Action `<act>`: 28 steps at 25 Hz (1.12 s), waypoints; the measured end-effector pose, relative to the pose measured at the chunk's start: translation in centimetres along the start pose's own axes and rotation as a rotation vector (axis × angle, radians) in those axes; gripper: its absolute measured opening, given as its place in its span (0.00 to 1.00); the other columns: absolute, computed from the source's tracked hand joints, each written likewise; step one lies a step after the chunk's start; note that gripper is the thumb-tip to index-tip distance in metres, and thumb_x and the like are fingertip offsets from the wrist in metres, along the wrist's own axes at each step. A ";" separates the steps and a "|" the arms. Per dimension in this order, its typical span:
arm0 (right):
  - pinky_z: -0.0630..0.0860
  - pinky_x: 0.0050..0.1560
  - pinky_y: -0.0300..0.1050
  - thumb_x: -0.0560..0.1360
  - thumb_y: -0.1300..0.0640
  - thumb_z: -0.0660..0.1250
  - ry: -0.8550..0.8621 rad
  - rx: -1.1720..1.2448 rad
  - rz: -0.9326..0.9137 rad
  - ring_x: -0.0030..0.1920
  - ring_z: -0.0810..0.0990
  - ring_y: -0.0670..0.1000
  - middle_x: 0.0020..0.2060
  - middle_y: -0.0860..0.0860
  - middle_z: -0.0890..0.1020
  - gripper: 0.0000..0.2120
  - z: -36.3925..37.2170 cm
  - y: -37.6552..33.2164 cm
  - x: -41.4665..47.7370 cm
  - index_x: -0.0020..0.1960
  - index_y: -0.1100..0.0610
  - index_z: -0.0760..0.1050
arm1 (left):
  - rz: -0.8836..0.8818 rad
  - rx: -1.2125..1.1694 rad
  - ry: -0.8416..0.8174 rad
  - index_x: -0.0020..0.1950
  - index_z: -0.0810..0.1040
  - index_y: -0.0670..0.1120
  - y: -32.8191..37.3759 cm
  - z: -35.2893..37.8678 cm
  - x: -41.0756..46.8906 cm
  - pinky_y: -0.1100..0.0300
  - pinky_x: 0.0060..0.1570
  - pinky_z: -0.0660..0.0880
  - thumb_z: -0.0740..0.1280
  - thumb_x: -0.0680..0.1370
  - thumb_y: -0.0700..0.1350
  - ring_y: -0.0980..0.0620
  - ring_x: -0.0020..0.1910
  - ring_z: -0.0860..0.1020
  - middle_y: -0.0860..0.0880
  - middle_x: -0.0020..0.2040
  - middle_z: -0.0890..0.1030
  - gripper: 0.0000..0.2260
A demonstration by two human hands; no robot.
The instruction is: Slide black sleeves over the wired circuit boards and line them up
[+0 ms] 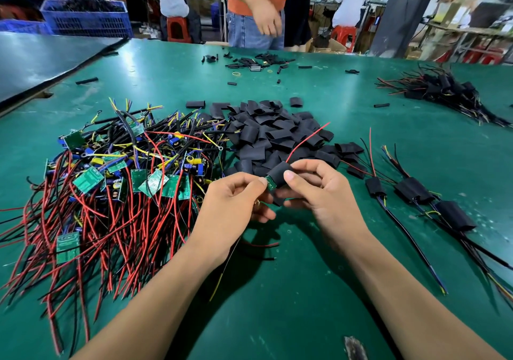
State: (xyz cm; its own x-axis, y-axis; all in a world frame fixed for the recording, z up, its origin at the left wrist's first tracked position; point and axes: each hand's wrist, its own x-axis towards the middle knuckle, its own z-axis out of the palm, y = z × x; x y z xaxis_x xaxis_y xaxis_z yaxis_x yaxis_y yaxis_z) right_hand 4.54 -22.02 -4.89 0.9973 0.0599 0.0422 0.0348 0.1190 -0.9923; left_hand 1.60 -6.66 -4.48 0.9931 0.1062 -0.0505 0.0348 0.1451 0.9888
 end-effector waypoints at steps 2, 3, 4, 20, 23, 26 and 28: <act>0.80 0.38 0.42 0.76 0.59 0.71 -0.032 0.136 0.059 0.41 0.86 0.51 0.44 0.53 0.87 0.09 0.1 -0.4 0.0 0.55 0.57 0.76 | -0.070 -0.096 -0.049 0.44 0.81 0.41 0.3 -0.1 0.0 0.61 0.31 0.78 0.65 0.81 0.40 0.47 0.29 0.80 0.44 0.35 0.82 0.08; 0.80 0.39 0.42 0.75 0.57 0.71 -0.066 0.209 0.082 0.40 0.86 0.51 0.46 0.54 0.87 0.10 0.2 -0.6 0.0 0.56 0.56 0.77 | -0.118 -0.154 -0.090 0.44 0.81 0.42 0.4 -0.1 0.1 0.60 0.32 0.78 0.64 0.81 0.40 0.47 0.29 0.80 0.43 0.36 0.81 0.08; 0.80 0.38 0.41 0.74 0.55 0.71 -0.104 0.268 0.089 0.39 0.85 0.50 0.48 0.55 0.86 0.12 0.2 -0.8 0.0 0.56 0.56 0.78 | -0.172 -0.210 -0.132 0.45 0.81 0.41 0.6 -0.1 0.1 0.59 0.32 0.79 0.64 0.81 0.41 0.47 0.30 0.80 0.43 0.37 0.81 0.08; 0.76 0.63 0.62 0.68 0.51 0.76 -0.110 0.095 -0.084 0.50 0.83 0.55 0.52 0.57 0.86 0.21 0.4 0.0 -0.3 0.56 0.60 0.77 | -0.300 -0.331 -0.165 0.46 0.81 0.40 0.7 -0.1 0.0 0.62 0.30 0.78 0.66 0.80 0.42 0.53 0.27 0.78 0.46 0.36 0.82 0.08; 0.77 0.61 0.60 0.69 0.53 0.75 -0.099 0.086 -0.087 0.49 0.84 0.53 0.52 0.58 0.86 0.21 0.7 0.2 -0.5 0.56 0.62 0.75 | -0.290 -0.334 -0.174 0.45 0.83 0.42 0.8 -0.3 0.0 0.61 0.31 0.79 0.66 0.80 0.43 0.53 0.28 0.78 0.46 0.36 0.82 0.09; 0.76 0.63 0.59 0.68 0.52 0.75 -0.085 0.083 -0.075 0.49 0.83 0.54 0.52 0.61 0.85 0.24 1.0 0.5 -0.7 0.58 0.64 0.74 | -0.284 -0.334 -0.186 0.46 0.84 0.44 0.7 -0.6 0.2 0.61 0.33 0.80 0.67 0.80 0.44 0.53 0.29 0.79 0.46 0.37 0.83 0.08; 0.77 0.63 0.57 0.68 0.53 0.75 -0.085 0.090 -0.071 0.49 0.84 0.53 0.51 0.61 0.86 0.25 1.0 0.4 -0.6 0.59 0.66 0.74 | -0.284 -0.334 -0.193 0.47 0.84 0.44 0.7 -0.5 0.3 0.61 0.34 0.80 0.67 0.79 0.44 0.53 0.30 0.80 0.47 0.38 0.83 0.07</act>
State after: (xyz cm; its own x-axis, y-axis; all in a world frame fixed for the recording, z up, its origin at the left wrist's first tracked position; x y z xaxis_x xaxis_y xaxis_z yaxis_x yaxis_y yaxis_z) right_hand 3.93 -21.05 -5.23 0.9834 0.1316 0.1250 0.0950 0.2140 -0.9722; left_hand 1.83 -6.00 -3.87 0.9532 -0.1638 -0.2543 0.3017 0.4537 0.8385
